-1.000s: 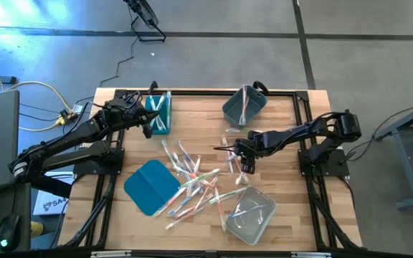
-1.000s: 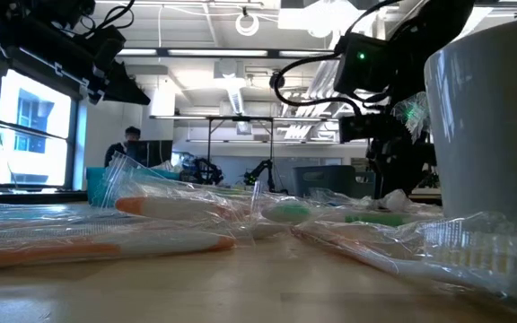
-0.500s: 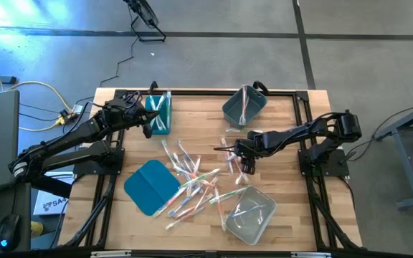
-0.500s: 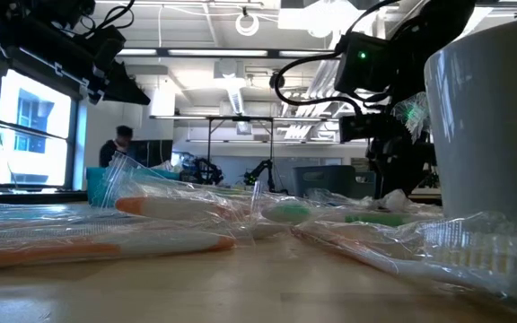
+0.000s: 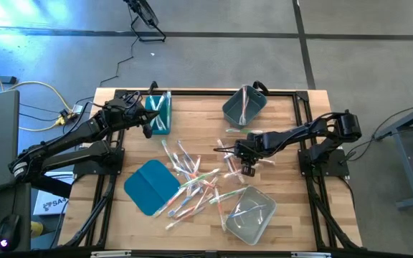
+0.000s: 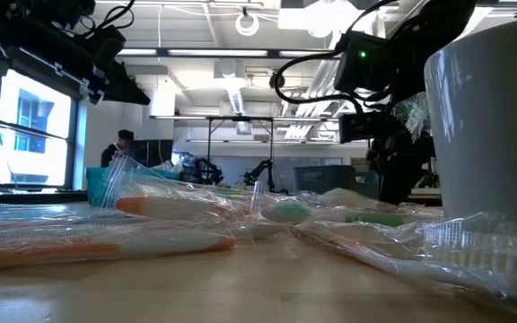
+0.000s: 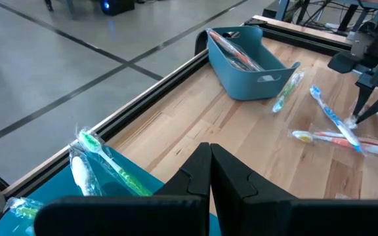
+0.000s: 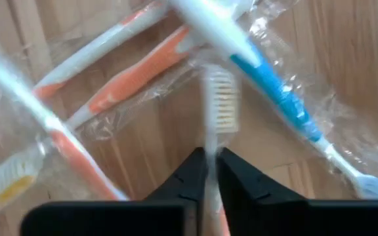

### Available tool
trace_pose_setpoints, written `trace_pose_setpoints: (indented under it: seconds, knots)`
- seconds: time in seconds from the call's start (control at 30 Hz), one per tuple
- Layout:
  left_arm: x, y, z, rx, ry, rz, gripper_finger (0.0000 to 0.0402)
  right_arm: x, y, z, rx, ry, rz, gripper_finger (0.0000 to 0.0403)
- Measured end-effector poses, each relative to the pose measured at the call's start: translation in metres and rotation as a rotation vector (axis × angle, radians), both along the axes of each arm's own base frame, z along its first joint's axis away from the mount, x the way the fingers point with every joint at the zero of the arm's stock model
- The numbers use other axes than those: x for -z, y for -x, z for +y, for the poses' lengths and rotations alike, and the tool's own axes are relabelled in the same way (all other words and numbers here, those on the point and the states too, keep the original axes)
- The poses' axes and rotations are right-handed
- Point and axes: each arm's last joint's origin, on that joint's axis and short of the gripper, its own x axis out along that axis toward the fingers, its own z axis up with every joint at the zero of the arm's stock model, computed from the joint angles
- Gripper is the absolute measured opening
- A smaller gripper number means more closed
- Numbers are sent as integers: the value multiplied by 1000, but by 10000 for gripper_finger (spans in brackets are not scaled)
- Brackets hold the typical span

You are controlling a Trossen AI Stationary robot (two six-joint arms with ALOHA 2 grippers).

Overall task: Pick & Place Toothbrushes
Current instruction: Put the orange toothbrush into the dark gray bin

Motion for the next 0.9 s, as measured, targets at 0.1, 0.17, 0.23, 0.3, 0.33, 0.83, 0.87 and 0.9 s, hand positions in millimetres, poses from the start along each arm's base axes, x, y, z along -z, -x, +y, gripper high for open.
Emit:
trace_pose_setpoints:
  seconds: [0.1, 0.17, 0.23, 0.3, 0.33, 0.83, 0.87, 0.9]
  knots:
    - [0, 0, 0, 0, 0, 0, 1, 0, 0, 0, -1, 0, 0, 12]
    - [0, 0, 0, 0, 0, 0, 1, 0, 0, 0, -1, 0, -1, 14]
    - [0, 0, 0, 1, 0, 0, 1, 0, 0, 0, 0, 0, -3, 12]
    - [0, 0, 0, 1, 0, 0, 1, 0, 0, 0, -1, 0, -3, 9]
    - [0, 0, 0, 1, 0, 0, 1, 0, 0, 0, -1, 0, -3, 8]
    - [0, 0, 0, 4, 1, -1, 1, -42, -27, -1, -3, 7, -48, 6]
    - [0, 0, 0, 4, 1, -1, 1, -47, -29, 0, -3, 6, -43, 6]
    - [0, 0, 0, 4, 1, -1, 1, -52, -31, 0, -5, 7, -39, 6]
